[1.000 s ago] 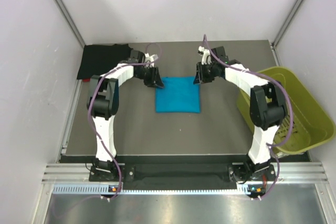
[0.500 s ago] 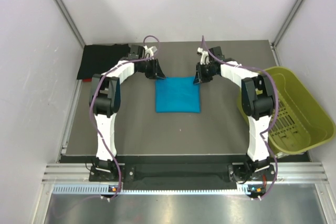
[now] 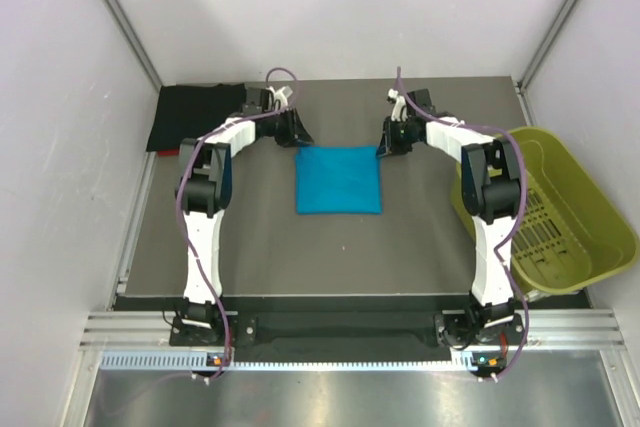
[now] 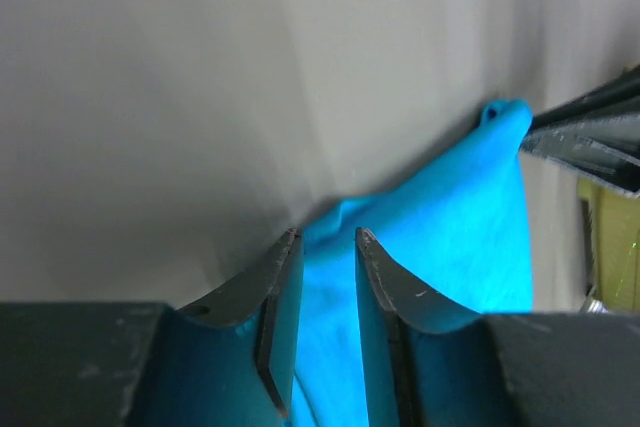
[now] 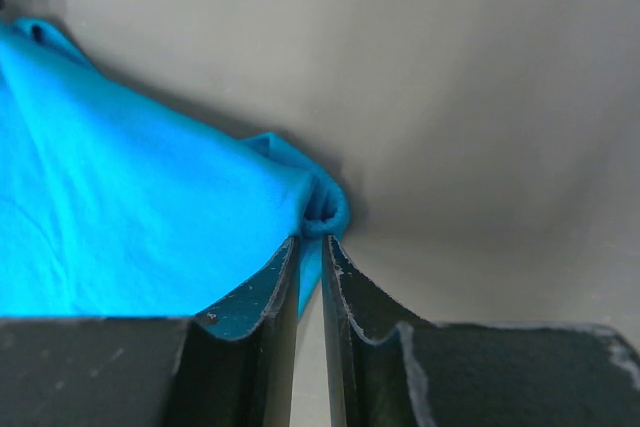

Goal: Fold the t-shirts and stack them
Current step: Fold the tshirt

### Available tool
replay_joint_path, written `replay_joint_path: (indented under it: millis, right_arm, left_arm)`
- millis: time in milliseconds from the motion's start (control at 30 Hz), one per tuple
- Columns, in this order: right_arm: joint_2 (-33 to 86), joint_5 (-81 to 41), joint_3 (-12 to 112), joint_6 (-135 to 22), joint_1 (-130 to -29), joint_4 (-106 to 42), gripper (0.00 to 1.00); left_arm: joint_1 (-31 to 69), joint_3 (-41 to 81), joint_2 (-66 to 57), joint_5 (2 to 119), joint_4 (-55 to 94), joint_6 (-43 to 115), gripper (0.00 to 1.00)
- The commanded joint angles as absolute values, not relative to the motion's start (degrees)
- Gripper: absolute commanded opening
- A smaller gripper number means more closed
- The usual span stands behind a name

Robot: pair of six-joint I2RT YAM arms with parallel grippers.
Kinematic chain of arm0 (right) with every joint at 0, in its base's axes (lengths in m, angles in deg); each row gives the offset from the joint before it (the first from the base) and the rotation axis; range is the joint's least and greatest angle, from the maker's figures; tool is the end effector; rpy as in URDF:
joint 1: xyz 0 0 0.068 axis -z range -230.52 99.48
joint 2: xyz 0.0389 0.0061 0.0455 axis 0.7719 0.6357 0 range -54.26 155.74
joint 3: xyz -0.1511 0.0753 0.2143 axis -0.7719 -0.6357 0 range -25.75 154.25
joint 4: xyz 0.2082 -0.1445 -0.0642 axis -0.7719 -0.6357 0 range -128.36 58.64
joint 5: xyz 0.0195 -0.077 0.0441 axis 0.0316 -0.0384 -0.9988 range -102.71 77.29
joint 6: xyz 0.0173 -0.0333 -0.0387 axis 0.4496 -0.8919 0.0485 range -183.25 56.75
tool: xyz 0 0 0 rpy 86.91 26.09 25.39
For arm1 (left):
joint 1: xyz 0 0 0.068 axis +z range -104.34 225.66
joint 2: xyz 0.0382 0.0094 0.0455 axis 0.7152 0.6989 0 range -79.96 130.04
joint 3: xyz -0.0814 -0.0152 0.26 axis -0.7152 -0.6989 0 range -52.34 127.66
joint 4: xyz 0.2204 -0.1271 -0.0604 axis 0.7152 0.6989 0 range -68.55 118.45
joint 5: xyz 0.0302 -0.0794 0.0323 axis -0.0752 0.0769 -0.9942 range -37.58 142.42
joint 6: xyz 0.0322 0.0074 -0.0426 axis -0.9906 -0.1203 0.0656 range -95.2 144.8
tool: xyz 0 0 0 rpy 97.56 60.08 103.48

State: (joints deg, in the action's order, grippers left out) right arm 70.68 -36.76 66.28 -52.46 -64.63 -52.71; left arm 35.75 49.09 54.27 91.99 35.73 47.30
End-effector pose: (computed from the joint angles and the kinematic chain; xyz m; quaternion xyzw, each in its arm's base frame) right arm 0.4539 0.1291 0.1608 -0.0908 0.9286 0.2583 0.2503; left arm 0.5001 -0.1104 0.1462 0.0271 0.8840 -0.3986 0.2427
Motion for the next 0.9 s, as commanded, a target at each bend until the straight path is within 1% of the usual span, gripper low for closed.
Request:
replay_joint_path:
  millis: [0,100,200,233,367,467,500,533,633,867]
  right_arm:
    - [69.84,-34.42,67.24,-51.21,-64.41,-48.68,0.15]
    - [68.61,-33.10,66.80,-49.81,-64.06,-48.94,0.15]
    - [66.07,-31.78,66.19,-48.75,-64.06,-49.64,0.16]
    - [64.41,-31.87,65.92,-48.75,-64.06,-49.38,0.18]
    - [61.76,-32.48,65.66,-49.27,-64.15,-49.99,0.20]
    - [60.88,-35.46,65.83,-49.54,-64.32,-50.17,0.22]
    - [60.79,-37.04,65.75,-49.71,-64.41,-50.08,0.24]
    - [60.87,-37.23,65.83,-50.32,-64.67,-50.34,0.29]
    - [61.84,-36.44,66.10,-51.20,-64.94,-50.43,0.37]
    - [66.93,-37.23,70.13,-54.46,-64.85,-51.84,0.44]
  left_arm:
    - [37.22,51.99,53.99,92.41,30.33,50.29,0.33]
    - [37.57,51.38,50.74,91.27,31.72,49.86,0.33]
    - [37.48,48.92,46.00,87.76,34.45,47.66,0.34]
    - [37.48,48.13,44.94,88.01,35.24,47.22,0.34]
    - [36.61,42.08,38.45,89.68,35.86,45.81,0.34]
    - [35.21,39.34,36.59,91.00,36.12,45.11,0.34]
    - [34.94,39.07,36.67,91.70,36.65,44.93,0.33]
    - [34.76,38.81,36.84,91.71,37.00,44.76,0.33]
    - [34.49,37.67,37.81,91.62,36.83,44.31,0.33]
    - [34.58,42.31,44.31,92.94,38.32,43.00,0.32]
